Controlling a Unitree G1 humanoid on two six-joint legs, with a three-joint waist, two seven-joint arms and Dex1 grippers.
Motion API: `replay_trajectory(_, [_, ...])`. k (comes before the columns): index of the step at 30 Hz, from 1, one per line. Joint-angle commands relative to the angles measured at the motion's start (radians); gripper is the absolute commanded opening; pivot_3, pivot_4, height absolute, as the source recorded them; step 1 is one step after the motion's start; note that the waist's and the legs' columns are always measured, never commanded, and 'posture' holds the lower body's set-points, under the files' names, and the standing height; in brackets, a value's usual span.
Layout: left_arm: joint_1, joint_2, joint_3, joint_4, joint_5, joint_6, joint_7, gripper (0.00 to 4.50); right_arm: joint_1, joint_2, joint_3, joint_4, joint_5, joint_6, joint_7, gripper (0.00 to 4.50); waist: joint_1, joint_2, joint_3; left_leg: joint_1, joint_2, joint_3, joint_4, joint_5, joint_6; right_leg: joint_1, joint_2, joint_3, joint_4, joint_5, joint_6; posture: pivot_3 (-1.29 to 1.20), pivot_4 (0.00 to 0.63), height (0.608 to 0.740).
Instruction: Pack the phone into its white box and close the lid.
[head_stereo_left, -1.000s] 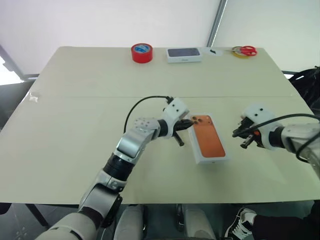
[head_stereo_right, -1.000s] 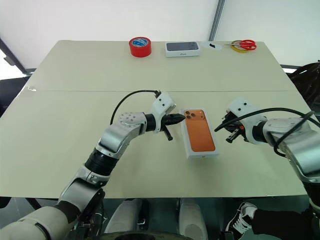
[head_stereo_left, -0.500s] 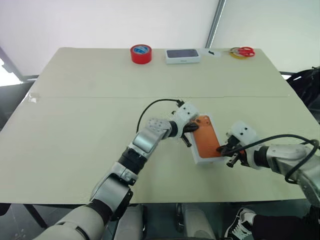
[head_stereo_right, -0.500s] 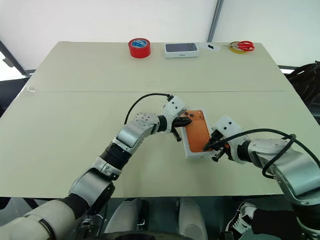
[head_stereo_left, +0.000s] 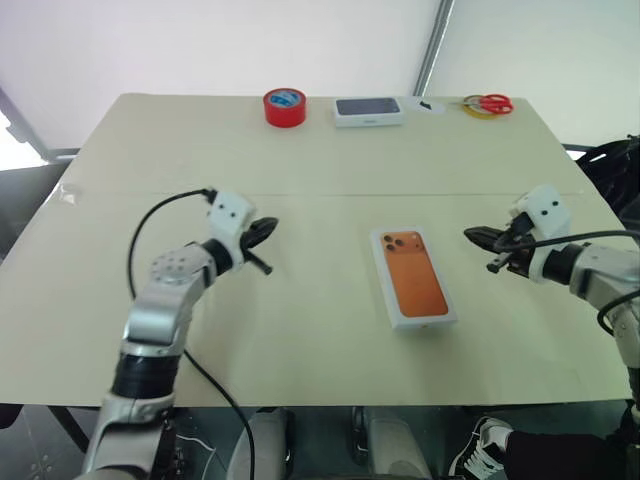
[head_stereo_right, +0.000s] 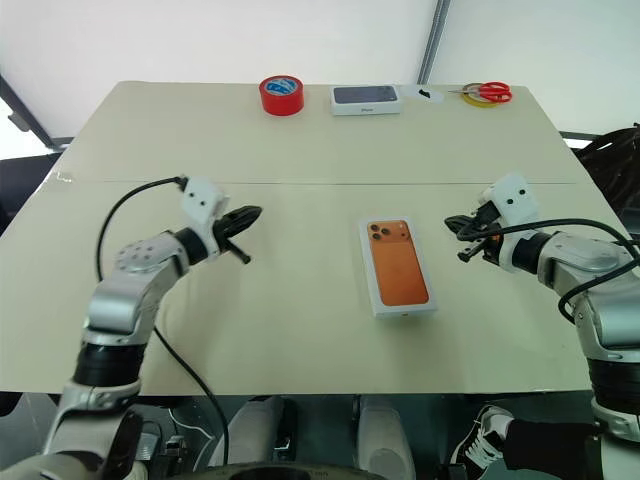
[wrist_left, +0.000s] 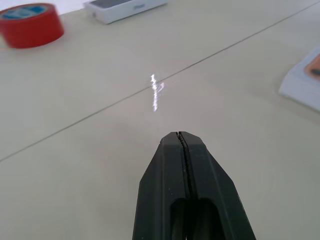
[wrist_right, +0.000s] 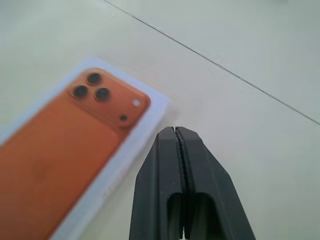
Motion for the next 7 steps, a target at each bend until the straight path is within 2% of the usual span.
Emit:
replay_trajectory(1, [0.058, 0.024, 0.089, -0.095, -0.043, 0.035, 0.036, 0.00, -0.042, 0.019, -0.037, 0.079, 0.021, -0.052, 0.044, 0.02, -0.003, 0.000, 0.000, 0.000, 0.000, 0.000, 0.001, 0.000, 0.000, 0.000, 0.000, 0.000, 0.000, 0.000, 0.000, 0.00, 0.150, 0.740])
replay_trajectory(7, [0.151, 0.037, 0.144, -0.180, -0.091, 0.066, 0.068, 0.00, -0.091, 0.042, 0.007, 0.177, -0.009, -0.103, 0.084, 0.02, -0.002, 0.000, 0.000, 0.000, 0.000, 0.000, 0.001, 0.000, 0.000, 0.000, 0.000, 0.000, 0.001, 0.000, 0.000, 0.00, 0.150, 0.740])
